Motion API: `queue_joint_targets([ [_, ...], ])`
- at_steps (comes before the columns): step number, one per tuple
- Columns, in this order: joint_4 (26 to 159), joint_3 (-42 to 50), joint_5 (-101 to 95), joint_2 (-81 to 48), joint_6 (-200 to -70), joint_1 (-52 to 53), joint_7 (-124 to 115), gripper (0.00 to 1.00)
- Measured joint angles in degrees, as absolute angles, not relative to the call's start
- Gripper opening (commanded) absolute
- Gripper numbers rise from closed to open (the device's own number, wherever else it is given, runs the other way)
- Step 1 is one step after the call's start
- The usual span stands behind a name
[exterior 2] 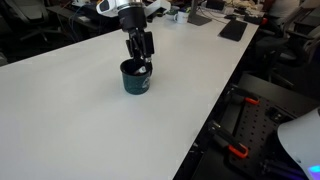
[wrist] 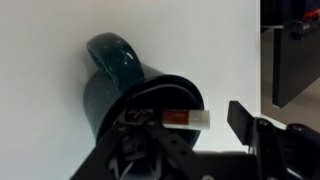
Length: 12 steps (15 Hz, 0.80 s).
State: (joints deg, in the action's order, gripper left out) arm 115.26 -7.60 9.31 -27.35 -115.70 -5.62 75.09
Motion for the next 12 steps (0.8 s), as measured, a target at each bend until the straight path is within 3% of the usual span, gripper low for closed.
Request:
queue_joint_targets([
  [12,115.26,-7.73,6.24,-27.37,-118.08,-5.23,77.65,1.00],
])
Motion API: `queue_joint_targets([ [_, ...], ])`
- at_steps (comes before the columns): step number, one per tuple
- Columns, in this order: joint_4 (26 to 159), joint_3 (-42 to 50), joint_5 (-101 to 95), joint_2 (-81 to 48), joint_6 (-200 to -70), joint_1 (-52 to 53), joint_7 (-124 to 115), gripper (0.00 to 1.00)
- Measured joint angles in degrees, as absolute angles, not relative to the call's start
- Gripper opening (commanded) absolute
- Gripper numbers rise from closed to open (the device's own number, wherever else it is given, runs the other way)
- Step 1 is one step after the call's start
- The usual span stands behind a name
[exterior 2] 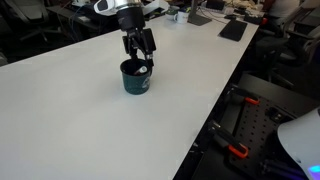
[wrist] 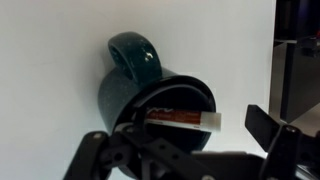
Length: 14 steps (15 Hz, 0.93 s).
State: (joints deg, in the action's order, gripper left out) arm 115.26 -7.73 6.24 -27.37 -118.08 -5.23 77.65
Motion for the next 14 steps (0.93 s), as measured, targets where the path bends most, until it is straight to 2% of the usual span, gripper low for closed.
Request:
queue_joint_targets([
  [14,115.26,-8.82,5.67,-28.56,-118.43,-5.01,100.64,1.00],
])
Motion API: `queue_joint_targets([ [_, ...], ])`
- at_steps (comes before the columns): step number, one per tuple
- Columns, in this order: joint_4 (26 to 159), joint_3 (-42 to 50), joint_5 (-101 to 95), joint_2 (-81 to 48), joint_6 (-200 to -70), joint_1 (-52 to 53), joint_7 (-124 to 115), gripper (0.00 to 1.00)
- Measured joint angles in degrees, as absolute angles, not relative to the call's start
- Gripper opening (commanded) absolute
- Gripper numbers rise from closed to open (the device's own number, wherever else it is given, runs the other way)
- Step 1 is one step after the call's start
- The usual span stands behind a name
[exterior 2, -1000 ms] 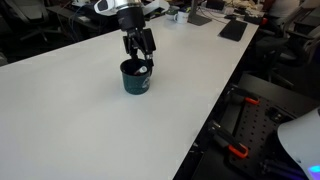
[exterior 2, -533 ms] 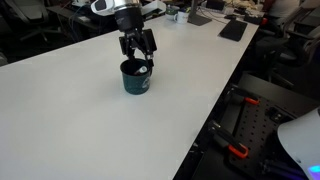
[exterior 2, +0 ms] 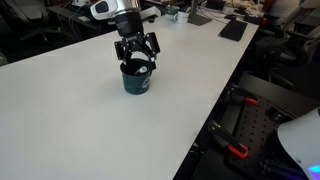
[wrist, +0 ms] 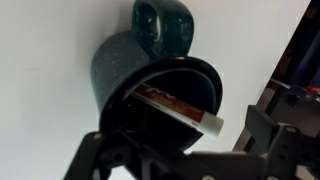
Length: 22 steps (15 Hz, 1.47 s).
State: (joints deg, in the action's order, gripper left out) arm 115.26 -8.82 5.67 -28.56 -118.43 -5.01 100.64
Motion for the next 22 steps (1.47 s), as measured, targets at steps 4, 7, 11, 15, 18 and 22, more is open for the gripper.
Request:
queue_joint_targets([
  [4,115.11,-8.82,5.69,-29.30,-118.36,-5.32,106.05,0.68],
  [7,114.89,-8.75,5.69,-29.36,-118.24,-5.64,107.97,0.54],
  [11,114.67,-8.40,5.69,-29.21,-117.33,-5.69,108.68,0.22],
  [15,114.48,-8.24,5.69,-29.22,-117.05,-5.80,108.69,0.13],
  [18,114.45,-8.21,5.69,-29.20,-117.05,-5.81,108.69,0.13],
  [22,114.45,-8.21,5.69,-29.19,-117.06,-5.81,108.69,0.13],
])
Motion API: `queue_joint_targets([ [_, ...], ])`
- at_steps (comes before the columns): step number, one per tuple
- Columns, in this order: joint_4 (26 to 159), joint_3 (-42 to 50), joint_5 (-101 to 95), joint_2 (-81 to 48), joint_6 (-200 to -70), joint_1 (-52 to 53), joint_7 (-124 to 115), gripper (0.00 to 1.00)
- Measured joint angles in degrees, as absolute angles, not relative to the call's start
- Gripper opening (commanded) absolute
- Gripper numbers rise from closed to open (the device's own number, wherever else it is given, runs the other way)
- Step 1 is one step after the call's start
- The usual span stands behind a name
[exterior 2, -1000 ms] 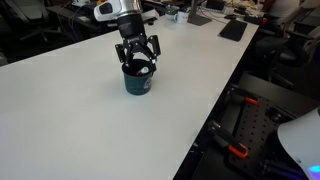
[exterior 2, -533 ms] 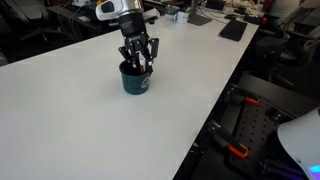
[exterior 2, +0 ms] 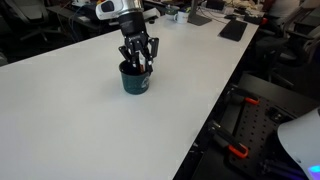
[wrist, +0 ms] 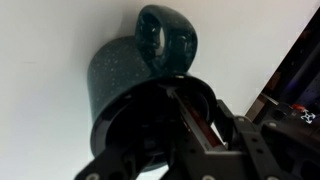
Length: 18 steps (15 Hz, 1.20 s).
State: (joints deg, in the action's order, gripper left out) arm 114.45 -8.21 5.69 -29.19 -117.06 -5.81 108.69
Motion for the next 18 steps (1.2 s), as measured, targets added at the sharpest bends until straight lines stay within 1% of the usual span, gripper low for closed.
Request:
queue_joint_targets([
  [9,114.54,-8.15,5.69,-28.96,-117.15,-5.44,107.05,0.13],
  [18,114.87,-8.16,6.17,-27.95,-117.07,-4.44,96.46,0.13],
])
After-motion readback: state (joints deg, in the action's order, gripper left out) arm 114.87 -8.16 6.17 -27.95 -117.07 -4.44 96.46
